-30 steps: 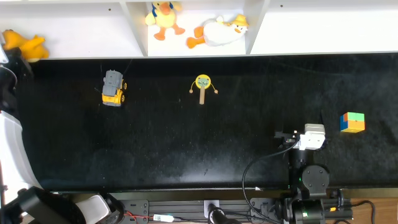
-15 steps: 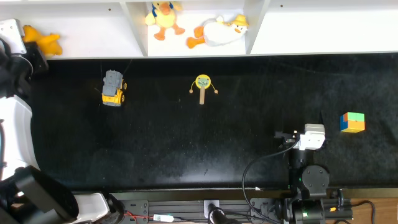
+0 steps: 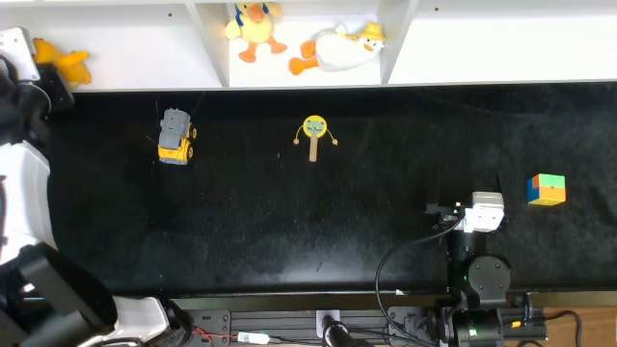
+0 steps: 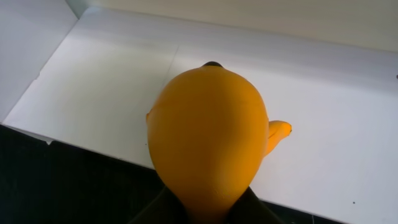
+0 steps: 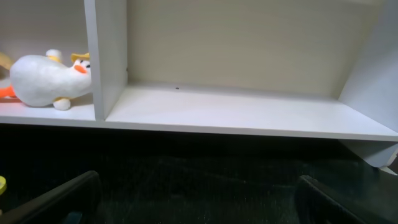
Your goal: Store Toys
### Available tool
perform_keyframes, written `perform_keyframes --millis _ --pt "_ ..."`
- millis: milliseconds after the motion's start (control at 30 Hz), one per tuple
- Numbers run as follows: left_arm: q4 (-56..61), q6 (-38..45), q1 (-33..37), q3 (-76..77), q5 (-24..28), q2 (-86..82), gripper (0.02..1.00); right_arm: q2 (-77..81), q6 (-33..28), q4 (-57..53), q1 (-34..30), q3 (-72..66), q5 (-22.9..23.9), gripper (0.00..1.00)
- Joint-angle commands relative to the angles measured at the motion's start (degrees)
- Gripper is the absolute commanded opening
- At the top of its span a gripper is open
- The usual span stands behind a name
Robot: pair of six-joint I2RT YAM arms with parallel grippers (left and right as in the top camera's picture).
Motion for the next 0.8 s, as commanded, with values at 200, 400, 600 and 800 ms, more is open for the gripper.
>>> perform_keyframes --millis 200,400,600,800 --pt "1.2 -1.4 -0.7 3.3 -0.6 2.1 0.178 -0.3 0.0 0.3 -0.4 -0.8 -0.4 0.996" --pt "2.1 -1.9 -1.5 3.3 -0.7 3.3 0.183 -0.3 0.0 0.3 -0.4 -0.8 -0.4 0.996" --pt "3.1 -1.9 -2.4 3.3 -0.7 4.7 0.237 -0.3 0.0 0.3 -0.4 -0.8 -0.4 0.993" --pt "4.1 -1.9 -2.6 3.3 -0.7 4.7 0.779 -0.3 0.0 0.3 -0.4 -0.8 -0.4 0.996"
